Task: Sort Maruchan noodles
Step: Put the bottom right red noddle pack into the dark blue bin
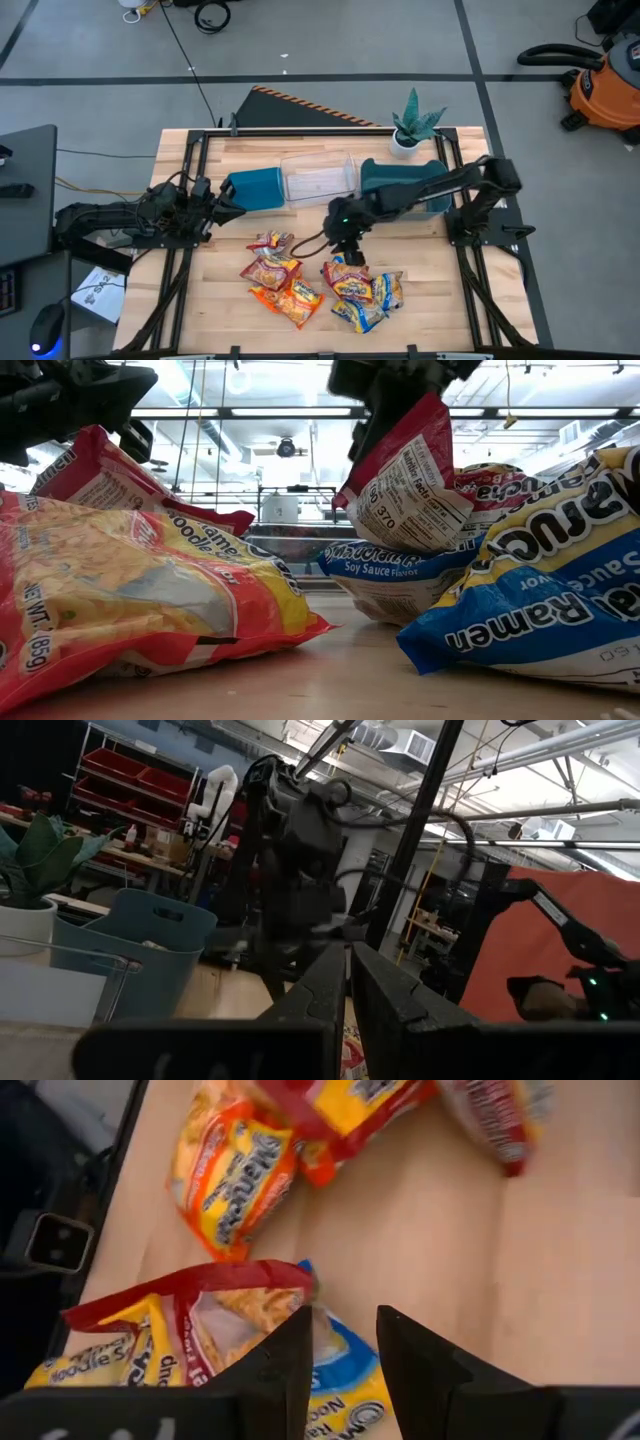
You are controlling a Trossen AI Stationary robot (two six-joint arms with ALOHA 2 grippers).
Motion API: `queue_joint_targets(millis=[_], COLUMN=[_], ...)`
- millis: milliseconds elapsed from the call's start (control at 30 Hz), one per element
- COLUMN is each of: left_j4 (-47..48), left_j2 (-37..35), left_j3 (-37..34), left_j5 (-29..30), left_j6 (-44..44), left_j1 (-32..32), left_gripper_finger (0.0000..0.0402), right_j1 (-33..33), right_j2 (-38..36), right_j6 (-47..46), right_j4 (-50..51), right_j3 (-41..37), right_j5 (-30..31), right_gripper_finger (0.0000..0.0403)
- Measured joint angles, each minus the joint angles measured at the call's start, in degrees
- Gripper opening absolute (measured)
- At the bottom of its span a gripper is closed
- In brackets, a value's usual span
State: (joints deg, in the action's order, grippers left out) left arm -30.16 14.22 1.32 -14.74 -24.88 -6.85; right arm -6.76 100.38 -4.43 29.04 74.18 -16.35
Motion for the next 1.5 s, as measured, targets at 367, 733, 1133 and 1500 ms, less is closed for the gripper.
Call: queue_joint_targets(millis=[367, 733, 1133, 1500], left_j4=[0.0, 0.0, 0.0, 0.0], left_j2=[0.0, 0.0, 0.0, 0.0], left_j3=[0.0, 0.0, 0.0, 0.0], left_j5=[0.0, 0.0, 0.0, 0.0], left_j6=[0.0, 0.0, 0.0, 0.0], left_j1=[0.0, 0.0, 0.0, 0.0], left_gripper_finger=[0.0027, 0.0027, 0.0027, 0.0027], right_j1=[0.1, 0.2, 2.6, 2.4], right_j2=[9.7, 10.2, 10.2, 10.2], right_j6=[5.4, 7.6, 5.7, 5.4], right_j4=[6.0, 5.9, 0.7, 0.7], right_j3=[9.7, 9.5, 5.5, 4.8], right_j5=[-6.3, -10.2, -11.5, -13.2], right_gripper_finger=[0.0172, 0.0207, 0.0175, 0.0102])
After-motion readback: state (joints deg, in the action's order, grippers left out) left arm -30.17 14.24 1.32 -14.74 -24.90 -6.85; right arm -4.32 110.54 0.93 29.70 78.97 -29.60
